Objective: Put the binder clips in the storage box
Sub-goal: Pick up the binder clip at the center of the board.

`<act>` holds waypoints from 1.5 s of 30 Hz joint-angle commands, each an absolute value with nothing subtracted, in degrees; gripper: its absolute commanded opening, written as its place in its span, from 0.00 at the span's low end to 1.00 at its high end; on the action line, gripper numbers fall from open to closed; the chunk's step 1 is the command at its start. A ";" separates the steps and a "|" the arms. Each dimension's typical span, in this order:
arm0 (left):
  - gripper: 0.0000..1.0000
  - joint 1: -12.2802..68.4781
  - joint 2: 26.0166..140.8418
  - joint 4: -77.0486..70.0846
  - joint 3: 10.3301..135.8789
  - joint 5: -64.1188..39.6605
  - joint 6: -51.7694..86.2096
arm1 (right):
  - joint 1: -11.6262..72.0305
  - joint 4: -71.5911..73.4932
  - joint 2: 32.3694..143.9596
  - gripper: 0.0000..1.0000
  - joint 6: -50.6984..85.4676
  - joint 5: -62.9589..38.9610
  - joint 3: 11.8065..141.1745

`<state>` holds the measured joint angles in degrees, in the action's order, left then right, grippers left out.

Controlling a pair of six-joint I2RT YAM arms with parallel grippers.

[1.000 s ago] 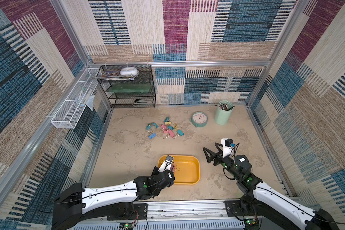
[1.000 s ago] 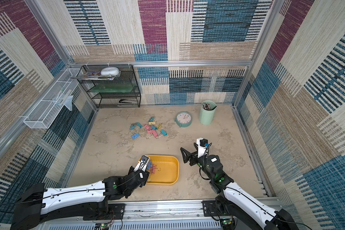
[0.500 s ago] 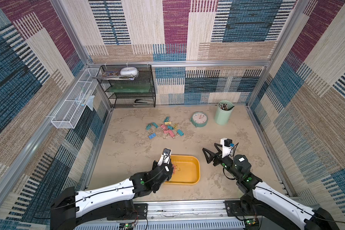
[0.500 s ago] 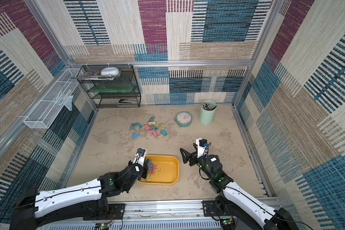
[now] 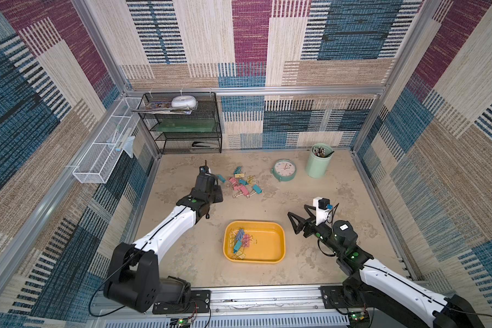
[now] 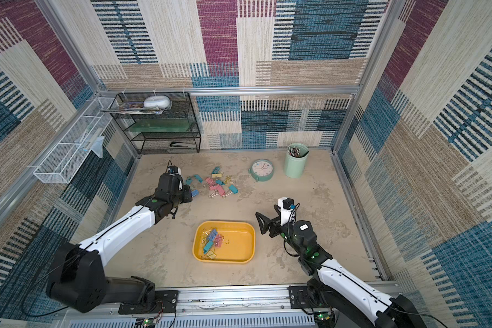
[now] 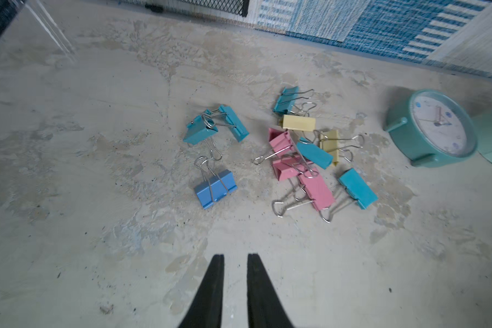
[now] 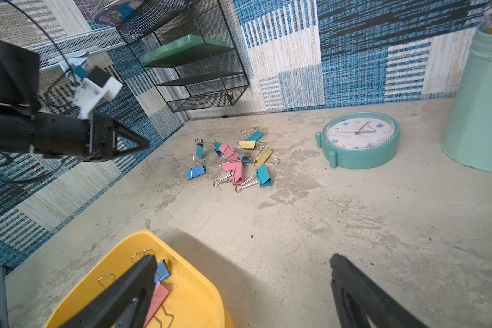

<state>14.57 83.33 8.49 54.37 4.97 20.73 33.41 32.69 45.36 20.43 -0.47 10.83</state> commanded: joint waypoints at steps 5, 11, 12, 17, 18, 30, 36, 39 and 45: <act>0.31 1.80 98.46 -7.55 57.04 -20.15 25.60 | 33.44 34.53 45.52 0.99 20.67 -0.53 10.90; 0.42 0.84 105.50 -11.92 59.44 -25.13 25.11 | 33.40 34.72 46.46 0.98 20.57 -0.44 11.08; 0.43 0.80 106.05 -12.96 59.18 -25.36 24.99 | 33.40 34.77 46.49 0.98 20.57 -0.44 11.07; 0.39 0.80 109.10 -11.57 60.26 -22.32 25.29 | 33.42 34.41 46.14 0.98 20.48 -0.17 11.07; 0.33 0.79 109.08 -12.10 59.67 -21.47 25.65 | 33.40 34.44 46.01 0.98 20.48 -0.22 11.08; 0.00 2.12 99.23 -17.56 48.64 -21.49 28.96 | 33.43 34.17 46.22 0.98 21.00 -0.88 11.39; 0.00 8.73 84.33 -16.07 40.61 -16.74 28.22 | 33.40 34.04 45.97 0.98 21.08 -0.79 11.35; 0.00 16.49 75.89 -10.71 39.07 -10.60 25.05 | 33.42 34.01 45.63 0.98 21.09 -1.13 11.34; 0.00 35.72 61.34 1.36 38.82 7.06 18.18 | 33.43 33.58 44.14 0.99 20.68 -1.85 11.25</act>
<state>30.04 65.01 -6.44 38.63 -5.10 23.29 33.41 32.82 44.73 21.10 -1.21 10.83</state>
